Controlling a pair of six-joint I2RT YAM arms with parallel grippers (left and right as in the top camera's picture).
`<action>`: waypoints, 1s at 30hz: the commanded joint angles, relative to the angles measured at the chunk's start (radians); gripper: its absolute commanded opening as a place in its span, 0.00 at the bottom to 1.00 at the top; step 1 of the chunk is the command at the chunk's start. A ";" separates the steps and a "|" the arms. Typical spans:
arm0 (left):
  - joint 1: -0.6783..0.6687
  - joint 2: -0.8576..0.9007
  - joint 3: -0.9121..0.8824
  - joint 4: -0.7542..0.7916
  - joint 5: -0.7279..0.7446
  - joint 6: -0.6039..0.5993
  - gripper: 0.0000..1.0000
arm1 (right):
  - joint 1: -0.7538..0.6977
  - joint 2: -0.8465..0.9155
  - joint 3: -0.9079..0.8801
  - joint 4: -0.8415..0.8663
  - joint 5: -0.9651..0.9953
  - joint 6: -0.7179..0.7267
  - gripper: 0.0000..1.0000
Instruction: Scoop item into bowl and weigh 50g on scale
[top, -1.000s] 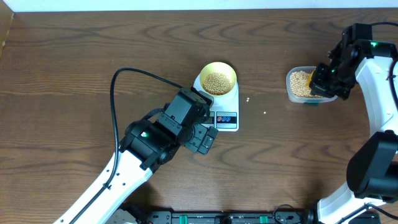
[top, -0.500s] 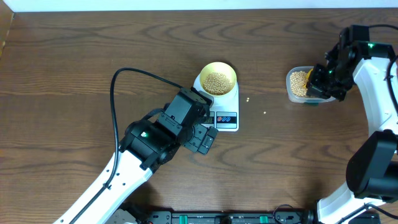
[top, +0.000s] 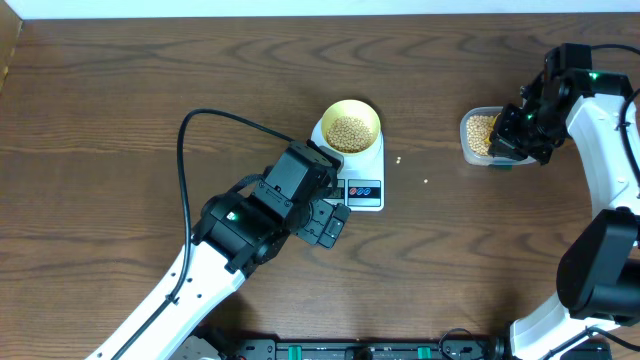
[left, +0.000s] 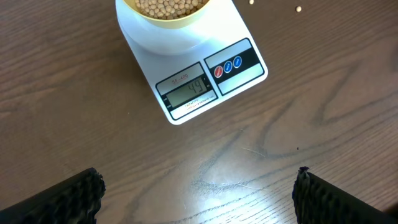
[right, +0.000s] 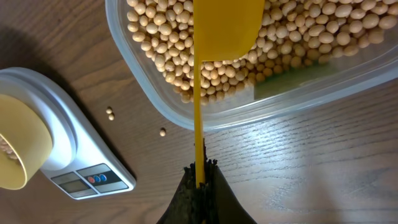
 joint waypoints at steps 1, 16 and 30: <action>0.003 0.000 0.023 -0.002 -0.002 0.009 0.99 | -0.018 -0.026 -0.006 0.001 -0.038 0.014 0.01; 0.003 0.000 0.023 -0.002 -0.002 0.009 0.99 | -0.119 -0.047 -0.006 -0.028 -0.169 -0.071 0.01; 0.003 0.000 0.023 -0.002 -0.002 0.009 0.99 | -0.192 -0.047 -0.006 -0.061 -0.312 -0.203 0.01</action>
